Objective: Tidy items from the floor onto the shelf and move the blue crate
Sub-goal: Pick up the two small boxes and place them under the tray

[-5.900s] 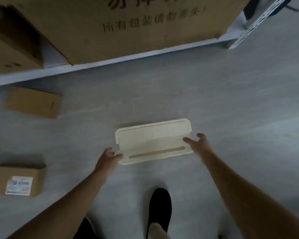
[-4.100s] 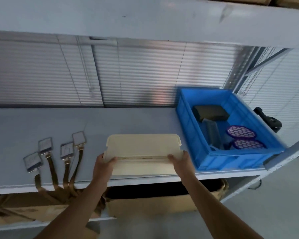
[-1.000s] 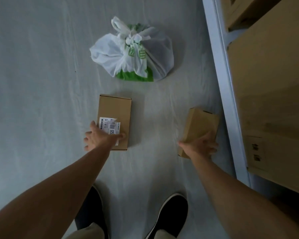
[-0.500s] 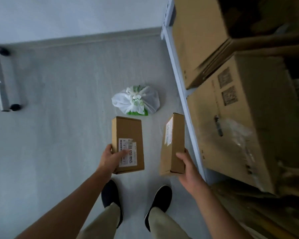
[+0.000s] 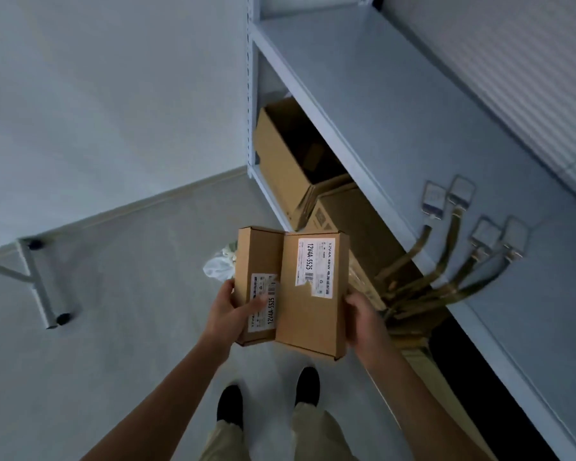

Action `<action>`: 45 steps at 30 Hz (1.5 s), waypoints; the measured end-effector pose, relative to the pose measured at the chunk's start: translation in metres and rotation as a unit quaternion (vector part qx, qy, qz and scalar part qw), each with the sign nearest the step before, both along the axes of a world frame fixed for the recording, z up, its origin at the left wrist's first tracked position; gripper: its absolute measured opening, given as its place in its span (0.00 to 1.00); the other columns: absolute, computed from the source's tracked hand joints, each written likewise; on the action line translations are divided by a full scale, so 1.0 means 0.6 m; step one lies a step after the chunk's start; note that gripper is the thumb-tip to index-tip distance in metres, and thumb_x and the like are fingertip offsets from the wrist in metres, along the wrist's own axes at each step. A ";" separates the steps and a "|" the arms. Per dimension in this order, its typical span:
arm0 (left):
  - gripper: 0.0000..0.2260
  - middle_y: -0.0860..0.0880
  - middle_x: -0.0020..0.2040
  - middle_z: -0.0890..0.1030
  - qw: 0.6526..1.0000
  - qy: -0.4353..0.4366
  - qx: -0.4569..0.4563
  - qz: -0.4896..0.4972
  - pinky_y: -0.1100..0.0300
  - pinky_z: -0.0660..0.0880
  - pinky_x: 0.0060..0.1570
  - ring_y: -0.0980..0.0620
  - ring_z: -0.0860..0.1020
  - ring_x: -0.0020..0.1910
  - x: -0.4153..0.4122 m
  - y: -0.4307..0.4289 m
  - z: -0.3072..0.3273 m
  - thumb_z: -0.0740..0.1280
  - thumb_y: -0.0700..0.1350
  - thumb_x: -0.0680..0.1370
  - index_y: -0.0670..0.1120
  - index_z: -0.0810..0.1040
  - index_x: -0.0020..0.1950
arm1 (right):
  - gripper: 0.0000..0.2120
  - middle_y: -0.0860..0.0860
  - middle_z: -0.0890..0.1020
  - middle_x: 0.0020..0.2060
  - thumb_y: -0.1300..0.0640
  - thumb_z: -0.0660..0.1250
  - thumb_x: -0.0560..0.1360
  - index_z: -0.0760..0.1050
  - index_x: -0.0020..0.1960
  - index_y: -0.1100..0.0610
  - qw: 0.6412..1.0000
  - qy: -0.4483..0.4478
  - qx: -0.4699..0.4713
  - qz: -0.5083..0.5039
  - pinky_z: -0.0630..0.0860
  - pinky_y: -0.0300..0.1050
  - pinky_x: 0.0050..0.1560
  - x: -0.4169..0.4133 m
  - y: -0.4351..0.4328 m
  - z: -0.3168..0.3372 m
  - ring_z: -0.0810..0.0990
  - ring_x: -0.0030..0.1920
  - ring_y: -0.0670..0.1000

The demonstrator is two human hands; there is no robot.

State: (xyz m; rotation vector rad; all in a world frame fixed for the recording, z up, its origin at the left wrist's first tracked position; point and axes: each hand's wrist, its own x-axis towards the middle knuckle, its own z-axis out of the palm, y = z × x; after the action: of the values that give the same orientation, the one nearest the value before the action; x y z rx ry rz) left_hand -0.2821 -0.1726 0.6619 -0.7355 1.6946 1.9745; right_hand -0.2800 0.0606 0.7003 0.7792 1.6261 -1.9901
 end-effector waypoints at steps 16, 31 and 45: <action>0.17 0.41 0.54 0.86 0.957 0.032 0.107 -0.266 0.43 0.81 0.50 0.39 0.85 0.52 0.017 0.112 0.139 0.70 0.40 0.75 0.47 0.76 0.63 | 0.22 0.50 0.85 0.56 0.47 0.74 0.71 0.76 0.64 0.46 0.973 0.079 0.167 -0.140 0.80 0.58 0.58 0.219 0.129 0.189 0.85 0.53 0.52; 0.30 0.47 0.65 0.81 0.900 0.052 0.152 -0.406 0.39 0.73 0.65 0.45 0.78 0.65 0.151 0.474 0.190 0.64 0.70 0.71 0.55 0.76 0.68 | 0.18 0.47 0.83 0.52 0.43 0.68 0.75 0.74 0.63 0.43 0.915 0.056 0.094 -0.388 0.77 0.44 0.43 0.347 0.298 0.204 0.82 0.51 0.50; 0.22 0.51 0.41 0.87 0.894 0.022 0.106 -0.435 0.66 0.80 0.38 0.53 0.85 0.41 0.219 0.756 0.250 0.57 0.63 0.77 0.50 0.82 0.57 | 0.28 0.47 0.78 0.55 0.33 0.65 0.71 0.68 0.66 0.45 0.908 0.012 0.146 -0.393 0.75 0.57 0.63 0.405 0.557 0.185 0.79 0.56 0.52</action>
State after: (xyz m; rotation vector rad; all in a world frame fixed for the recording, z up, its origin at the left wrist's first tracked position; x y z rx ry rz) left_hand -0.1506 0.2810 0.8119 0.1623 1.4200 1.4714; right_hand -0.0369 0.3950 0.8111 1.7546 1.8223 -2.2656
